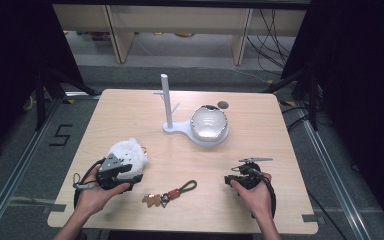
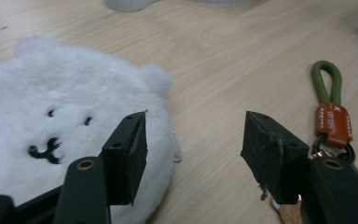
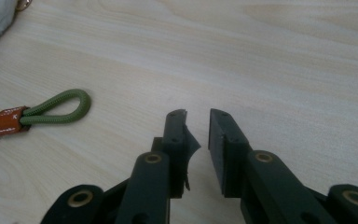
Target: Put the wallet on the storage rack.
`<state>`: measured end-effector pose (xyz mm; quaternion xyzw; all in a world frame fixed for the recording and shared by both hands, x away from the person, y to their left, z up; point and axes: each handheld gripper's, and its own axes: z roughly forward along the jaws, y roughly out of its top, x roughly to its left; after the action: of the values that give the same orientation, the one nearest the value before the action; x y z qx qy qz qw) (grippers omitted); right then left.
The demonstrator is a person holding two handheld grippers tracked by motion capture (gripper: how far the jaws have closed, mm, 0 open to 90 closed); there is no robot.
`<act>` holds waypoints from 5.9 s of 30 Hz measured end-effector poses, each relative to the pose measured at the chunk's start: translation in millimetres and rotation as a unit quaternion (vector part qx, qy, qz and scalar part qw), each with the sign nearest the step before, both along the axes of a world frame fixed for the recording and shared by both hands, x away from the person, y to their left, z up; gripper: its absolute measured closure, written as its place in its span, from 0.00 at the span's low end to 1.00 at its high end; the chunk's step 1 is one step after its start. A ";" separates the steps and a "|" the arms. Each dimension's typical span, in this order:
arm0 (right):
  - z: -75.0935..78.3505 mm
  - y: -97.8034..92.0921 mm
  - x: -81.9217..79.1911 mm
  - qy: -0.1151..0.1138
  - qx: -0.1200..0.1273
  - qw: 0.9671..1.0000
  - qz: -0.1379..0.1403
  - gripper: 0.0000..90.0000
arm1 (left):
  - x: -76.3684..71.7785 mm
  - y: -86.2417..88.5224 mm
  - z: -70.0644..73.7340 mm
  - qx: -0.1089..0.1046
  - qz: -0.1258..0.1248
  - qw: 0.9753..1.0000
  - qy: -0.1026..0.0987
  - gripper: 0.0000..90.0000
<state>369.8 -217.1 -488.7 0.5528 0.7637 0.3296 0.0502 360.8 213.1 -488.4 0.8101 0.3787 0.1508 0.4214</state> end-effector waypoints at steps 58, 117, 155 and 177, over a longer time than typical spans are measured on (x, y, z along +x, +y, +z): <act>14.1 -7.3 -0.3 0.038 -0.041 0.998 0.011 0.73 | -1.3 -113.9 7.8 0.151 -0.214 0.960 0.096 0.55; 9.9 -4.4 -0.9 0.038 -0.035 0.999 0.015 0.71 | 128.6 55.0 3.8 0.133 0.091 0.972 0.171 0.66; 29.0 5.7 2.0 0.003 0.023 1.000 -0.007 0.67 | 69.4 26.1 48.5 -0.123 0.046 0.991 0.037 0.92; 38.4 32.7 16.5 -0.055 0.108 0.993 0.009 0.63 | 69.2 -41.2 59.9 -0.144 -0.007 0.989 0.014 0.91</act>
<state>386.2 -184.4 -450.3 0.5288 0.7248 0.4408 0.0288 430.0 171.8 -428.5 0.7458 0.3968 0.0803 0.5291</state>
